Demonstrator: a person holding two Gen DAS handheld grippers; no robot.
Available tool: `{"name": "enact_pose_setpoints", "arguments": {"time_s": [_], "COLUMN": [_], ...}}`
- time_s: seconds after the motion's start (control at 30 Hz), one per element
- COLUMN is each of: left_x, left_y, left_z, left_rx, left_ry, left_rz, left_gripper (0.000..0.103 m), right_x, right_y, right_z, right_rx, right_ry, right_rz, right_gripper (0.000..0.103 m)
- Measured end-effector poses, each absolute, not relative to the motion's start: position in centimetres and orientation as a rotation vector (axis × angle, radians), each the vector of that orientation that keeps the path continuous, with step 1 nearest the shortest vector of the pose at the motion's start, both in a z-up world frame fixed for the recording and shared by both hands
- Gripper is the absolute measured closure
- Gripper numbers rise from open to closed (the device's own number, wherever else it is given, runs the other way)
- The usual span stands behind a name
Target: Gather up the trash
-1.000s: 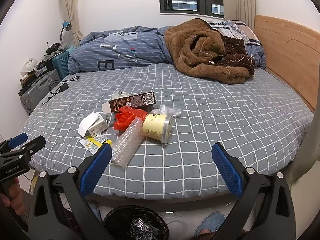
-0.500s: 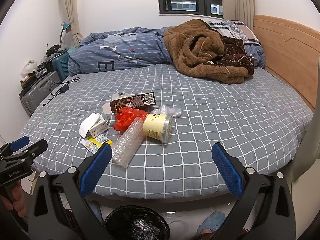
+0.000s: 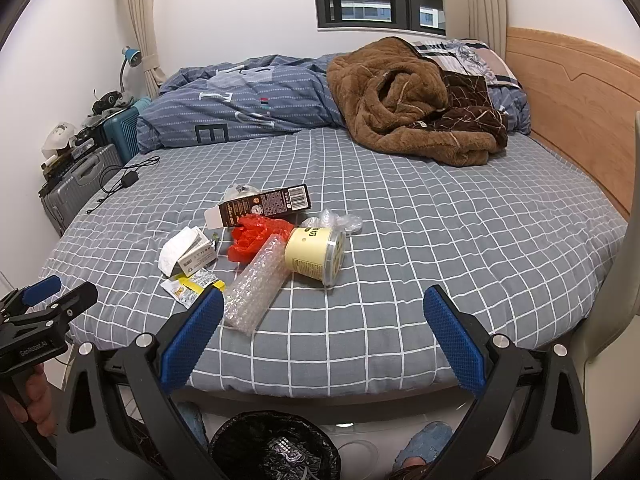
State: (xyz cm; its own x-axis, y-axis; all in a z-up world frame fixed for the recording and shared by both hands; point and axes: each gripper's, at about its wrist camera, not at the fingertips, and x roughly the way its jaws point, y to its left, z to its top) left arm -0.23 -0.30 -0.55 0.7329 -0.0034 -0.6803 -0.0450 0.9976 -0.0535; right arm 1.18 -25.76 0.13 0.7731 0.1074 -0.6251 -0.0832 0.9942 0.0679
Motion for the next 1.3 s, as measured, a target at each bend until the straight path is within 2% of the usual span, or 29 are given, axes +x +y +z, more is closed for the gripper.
{"name": "enact_pose_setpoints", "arguments": {"time_s": [1.3], "left_x": [-0.5], "left_y": [-0.6], "left_z": [0.3], "left_rx": [-0.048], "left_ry": [0.746], "left_rz": [0.031], "left_gripper": [0.006], "right_x": [0.6], "right_y": [-26.4], "right_z": [1.1], "right_rx": [0.046], "right_ry": [0.662], "right_rz": [0.094], "right_gripper": [0.007]}}
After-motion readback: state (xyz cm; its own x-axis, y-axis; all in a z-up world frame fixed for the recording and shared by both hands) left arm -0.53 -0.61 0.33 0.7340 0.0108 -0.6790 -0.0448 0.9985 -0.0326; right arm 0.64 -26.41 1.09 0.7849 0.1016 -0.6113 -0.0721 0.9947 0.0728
